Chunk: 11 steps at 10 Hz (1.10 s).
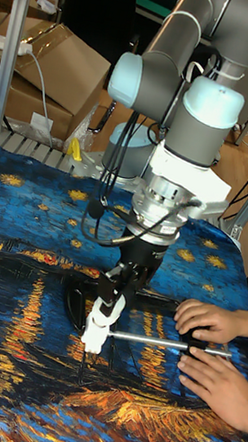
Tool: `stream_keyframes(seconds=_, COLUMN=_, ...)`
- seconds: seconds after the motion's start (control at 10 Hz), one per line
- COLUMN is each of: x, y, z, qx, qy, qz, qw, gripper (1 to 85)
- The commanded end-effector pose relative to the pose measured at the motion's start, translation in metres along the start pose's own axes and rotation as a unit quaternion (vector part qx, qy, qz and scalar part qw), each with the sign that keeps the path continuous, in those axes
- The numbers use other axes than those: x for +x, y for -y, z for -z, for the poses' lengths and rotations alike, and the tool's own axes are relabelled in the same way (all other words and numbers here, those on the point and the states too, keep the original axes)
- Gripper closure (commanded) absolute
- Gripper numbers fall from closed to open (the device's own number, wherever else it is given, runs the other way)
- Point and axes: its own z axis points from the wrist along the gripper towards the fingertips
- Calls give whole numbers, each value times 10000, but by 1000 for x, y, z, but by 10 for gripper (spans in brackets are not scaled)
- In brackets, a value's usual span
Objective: Take out the light bulb by rotating it
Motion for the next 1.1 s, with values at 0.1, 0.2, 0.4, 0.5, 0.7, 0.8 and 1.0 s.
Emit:
stream_keyframes(seconds=0.1, x=-3, y=8, z=1, qx=361, qy=-182, qz=845, qw=9956, gripper=790)
stream_keyframes(seconds=0.2, x=-6, y=10, z=3, qx=481, qy=-197, qz=1058, qw=9930, gripper=790)
stream_keyframes(seconds=0.4, x=-13, y=7, z=2, qx=563, qy=-145, qz=1266, qw=9902, gripper=727)
stream_keyframes(seconds=0.5, x=-16, y=3, z=-1, qx=480, qy=-85, qz=1270, qw=9907, gripper=590)
stream_keyframes(seconds=0.7, x=-11, y=-5, z=-2, qx=314, qy=-201, qz=1334, qw=9904, gripper=300)
stream_keyframes(seconds=0.8, x=-11, y=-9, z=-3, qx=243, qy=-202, qz=1316, qw=9908, gripper=213)
stream_keyframes(seconds=1.0, x=-10, y=-19, z=-1, qx=2, qy=-230, qz=875, qw=9959, gripper=167)
